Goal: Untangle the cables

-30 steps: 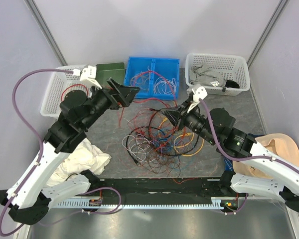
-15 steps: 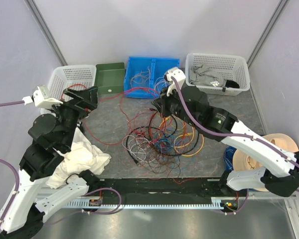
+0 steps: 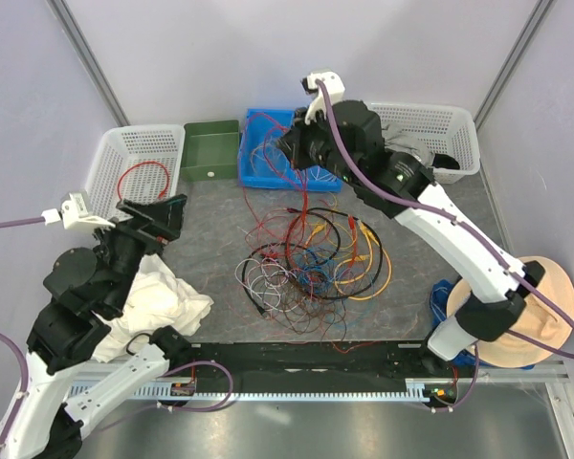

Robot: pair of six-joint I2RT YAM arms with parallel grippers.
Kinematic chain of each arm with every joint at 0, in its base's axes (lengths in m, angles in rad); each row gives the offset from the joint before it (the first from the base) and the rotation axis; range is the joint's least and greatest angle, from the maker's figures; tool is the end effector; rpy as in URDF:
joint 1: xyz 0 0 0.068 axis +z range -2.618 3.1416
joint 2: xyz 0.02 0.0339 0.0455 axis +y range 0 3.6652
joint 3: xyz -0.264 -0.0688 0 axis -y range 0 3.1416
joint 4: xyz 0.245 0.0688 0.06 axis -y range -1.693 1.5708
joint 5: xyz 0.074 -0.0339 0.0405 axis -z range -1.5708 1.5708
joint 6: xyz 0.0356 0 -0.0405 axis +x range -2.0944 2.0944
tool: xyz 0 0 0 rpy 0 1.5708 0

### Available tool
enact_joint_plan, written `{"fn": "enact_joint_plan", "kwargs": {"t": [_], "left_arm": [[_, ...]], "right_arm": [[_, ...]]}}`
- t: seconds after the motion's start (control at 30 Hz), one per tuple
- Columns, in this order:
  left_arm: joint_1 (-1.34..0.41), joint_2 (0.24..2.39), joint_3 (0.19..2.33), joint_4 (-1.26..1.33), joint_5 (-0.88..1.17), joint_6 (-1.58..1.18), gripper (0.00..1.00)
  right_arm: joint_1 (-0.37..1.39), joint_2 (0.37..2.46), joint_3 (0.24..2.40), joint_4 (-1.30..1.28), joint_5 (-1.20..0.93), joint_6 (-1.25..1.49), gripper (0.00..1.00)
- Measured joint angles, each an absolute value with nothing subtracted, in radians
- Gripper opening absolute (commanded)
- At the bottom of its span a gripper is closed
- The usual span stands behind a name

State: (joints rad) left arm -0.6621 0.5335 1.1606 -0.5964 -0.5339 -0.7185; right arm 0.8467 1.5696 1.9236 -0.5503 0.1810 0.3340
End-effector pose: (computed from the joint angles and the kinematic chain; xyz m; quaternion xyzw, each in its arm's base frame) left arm 0.0588 -0.0229 0.4433 -0.2082 0.6659 -0.2993 0.6509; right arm 0.2271 0.2472 0.4974 -0.1397 0.7592 0.2937 0.5638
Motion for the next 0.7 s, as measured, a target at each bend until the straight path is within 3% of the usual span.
{"fn": "enact_joint_plan", "kwargs": {"t": [0.27,0.7], "left_arm": [[-0.662,0.389,0.976,-0.604,-0.490,-0.729,1.00],[-0.662,0.103,0.736,-0.648,-0.432,-0.765,1.00]], "right_arm": [[0.813,1.805,2.344,-0.531,0.028,0.368,0.00],[0.789,1.974,2.469,-0.185,-0.218,0.509,0.00]]}}
